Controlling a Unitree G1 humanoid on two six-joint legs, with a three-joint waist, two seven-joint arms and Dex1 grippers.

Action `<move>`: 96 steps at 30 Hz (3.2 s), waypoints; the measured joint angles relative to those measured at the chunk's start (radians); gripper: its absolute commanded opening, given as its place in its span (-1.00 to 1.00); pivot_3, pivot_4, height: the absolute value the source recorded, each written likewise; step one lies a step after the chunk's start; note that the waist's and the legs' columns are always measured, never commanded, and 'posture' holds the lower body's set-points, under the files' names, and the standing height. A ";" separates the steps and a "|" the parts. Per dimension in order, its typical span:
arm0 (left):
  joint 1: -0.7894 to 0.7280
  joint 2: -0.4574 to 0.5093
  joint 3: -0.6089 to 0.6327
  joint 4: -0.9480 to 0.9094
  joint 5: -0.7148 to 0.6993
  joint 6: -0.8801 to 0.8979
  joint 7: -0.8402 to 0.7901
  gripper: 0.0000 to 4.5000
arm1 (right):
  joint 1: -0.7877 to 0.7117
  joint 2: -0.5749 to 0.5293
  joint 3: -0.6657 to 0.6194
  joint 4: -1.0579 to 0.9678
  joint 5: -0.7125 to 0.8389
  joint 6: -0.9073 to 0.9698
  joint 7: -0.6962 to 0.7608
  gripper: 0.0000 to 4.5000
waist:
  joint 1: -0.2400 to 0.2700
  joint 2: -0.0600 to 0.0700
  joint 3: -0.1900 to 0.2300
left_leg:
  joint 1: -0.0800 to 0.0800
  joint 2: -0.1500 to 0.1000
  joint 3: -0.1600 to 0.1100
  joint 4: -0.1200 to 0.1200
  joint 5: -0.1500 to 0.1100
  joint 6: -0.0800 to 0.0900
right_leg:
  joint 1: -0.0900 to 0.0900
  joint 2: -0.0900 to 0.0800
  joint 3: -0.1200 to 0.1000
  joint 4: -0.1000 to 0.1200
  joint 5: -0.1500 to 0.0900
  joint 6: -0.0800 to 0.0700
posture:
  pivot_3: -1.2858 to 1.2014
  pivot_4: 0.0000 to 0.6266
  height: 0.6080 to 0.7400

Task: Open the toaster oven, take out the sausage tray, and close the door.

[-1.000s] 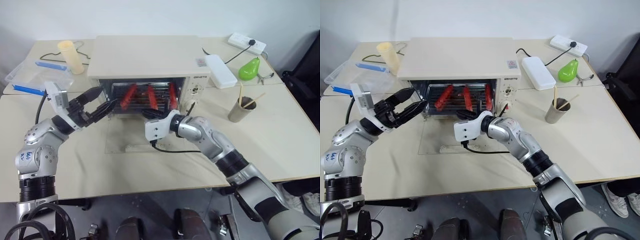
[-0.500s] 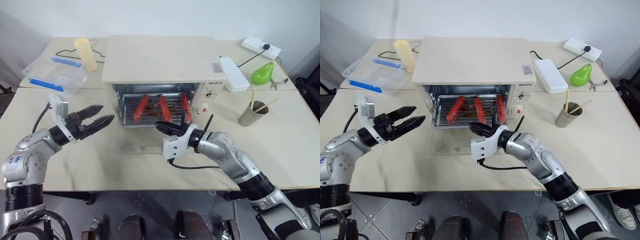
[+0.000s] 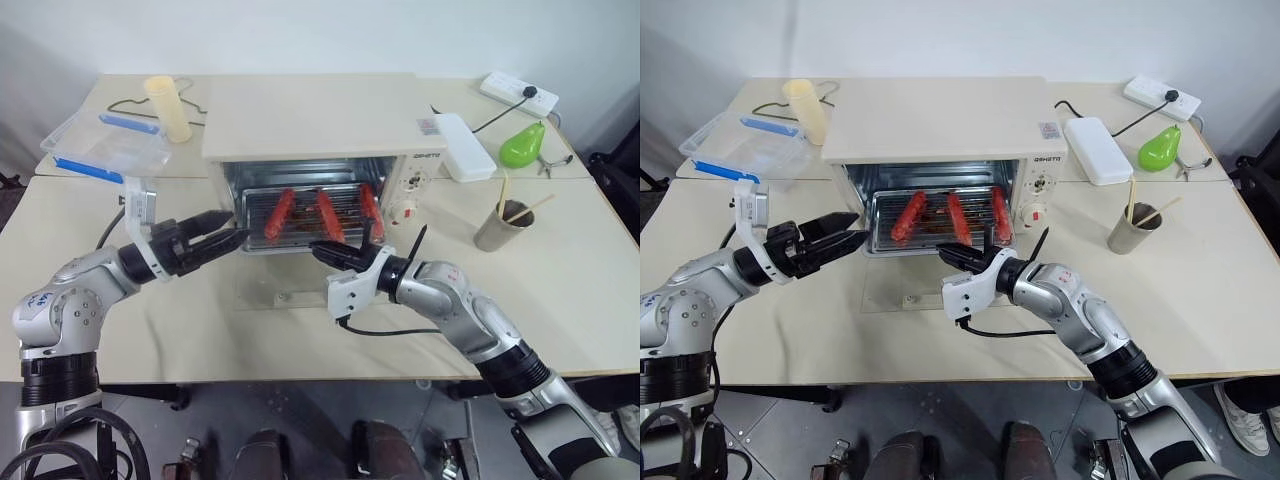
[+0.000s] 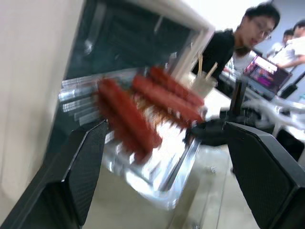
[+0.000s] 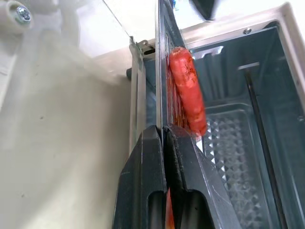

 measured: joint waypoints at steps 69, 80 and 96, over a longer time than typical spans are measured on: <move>0.129 -0.175 0.220 0.184 -1.165 0.609 1.116 -1.00 | 0.073 -0.156 -0.150 -0.126 0.586 -0.006 0.371 0.42 | 0.002 -0.001 0.000 | 0.003 -0.002 -0.005 0.005 0.000 0.000 | 0.002 -0.002 0.005 0.007 0.000 0.000 | 0.03 -0.52 1.00; 0.537 0.106 0.342 0.113 -1.164 0.673 0.680 -1.00 | 0.194 -0.234 -0.352 0.004 0.817 0.017 0.474 0.85 | -0.001 -0.001 0.000 | 0.004 0.001 -0.001 0.000 0.000 0.000 | 0.002 0.000 0.008 0.000 0.000 -0.001 | 0.03 -0.52 1.00; 0.791 -0.328 0.688 -0.157 -1.163 0.323 0.717 -1.00 | 0.246 -0.228 -0.400 0.135 0.934 0.319 0.515 0.77 | 0.004 -0.001 0.000 | 0.004 0.001 0.000 0.000 0.000 0.002 | 0.004 -0.003 0.009 -0.002 0.000 -0.001 | 0.03 -0.52 1.00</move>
